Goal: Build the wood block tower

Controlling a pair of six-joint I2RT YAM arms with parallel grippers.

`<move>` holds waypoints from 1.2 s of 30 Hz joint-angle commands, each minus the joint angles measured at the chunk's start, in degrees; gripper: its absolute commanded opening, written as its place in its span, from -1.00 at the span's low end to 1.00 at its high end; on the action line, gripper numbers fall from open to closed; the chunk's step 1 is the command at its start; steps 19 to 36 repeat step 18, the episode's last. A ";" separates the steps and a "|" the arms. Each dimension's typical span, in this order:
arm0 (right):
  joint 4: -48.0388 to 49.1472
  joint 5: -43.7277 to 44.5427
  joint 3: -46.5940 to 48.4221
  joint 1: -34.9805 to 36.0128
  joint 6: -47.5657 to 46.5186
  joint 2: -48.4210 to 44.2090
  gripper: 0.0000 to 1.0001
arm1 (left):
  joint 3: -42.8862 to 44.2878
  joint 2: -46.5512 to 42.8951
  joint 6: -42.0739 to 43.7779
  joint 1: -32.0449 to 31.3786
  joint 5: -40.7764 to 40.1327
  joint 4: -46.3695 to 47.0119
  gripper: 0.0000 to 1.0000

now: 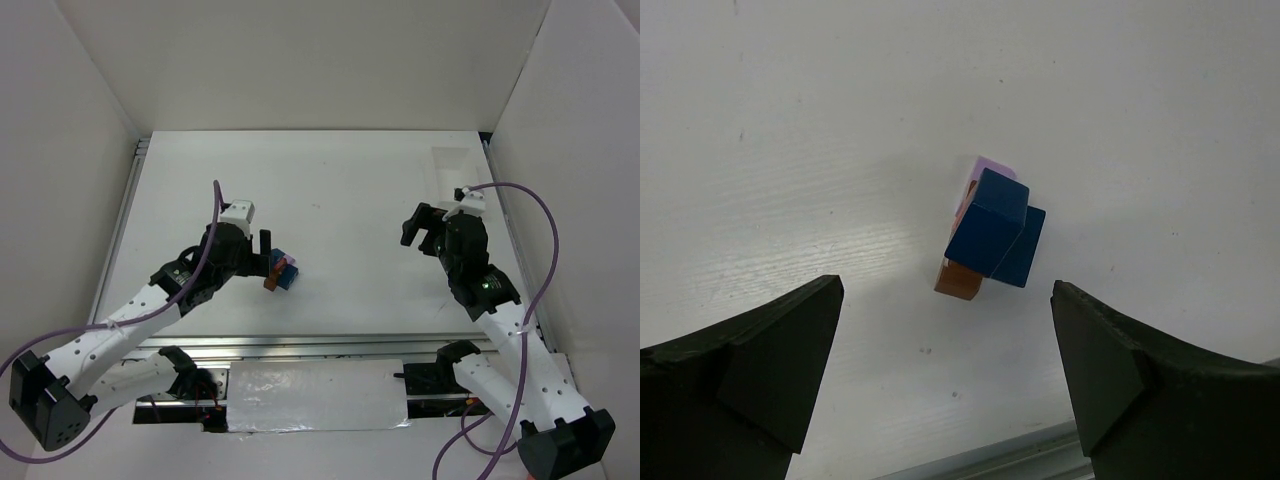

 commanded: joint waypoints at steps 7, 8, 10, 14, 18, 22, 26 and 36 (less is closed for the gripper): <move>3.83 0.59 1.09 -0.32 -0.08 -3.25 0.99 | 1.87 -2.88 1.21 -0.01 -3.25 2.87 0.99; 4.01 0.68 0.92 -0.23 0.02 -3.51 0.99 | 1.96 -3.14 0.86 -0.01 -3.95 2.61 0.98; 5.15 0.59 0.30 -0.14 0.10 -4.48 0.99 | 1.79 -3.84 0.33 -0.01 -5.01 2.17 0.99; 6.12 -1.08 -0.40 -0.32 -0.07 -5.71 0.99 | 1.09 -5.16 0.16 -0.01 -5.01 2.78 0.98; 4.63 -0.64 0.82 -0.32 0.28 -5.01 1.00 | 1.17 -5.34 0.15 0.08 -5.27 2.69 0.99; 4.63 -0.64 0.82 -0.32 0.28 -5.01 1.00 | 1.17 -5.34 0.15 0.08 -5.27 2.69 0.99; 4.63 -0.64 0.82 -0.32 0.28 -5.01 1.00 | 1.17 -5.34 0.15 0.08 -5.27 2.69 0.99; 4.63 -0.64 0.82 -0.32 0.28 -5.01 1.00 | 1.17 -5.34 0.15 0.08 -5.27 2.69 0.99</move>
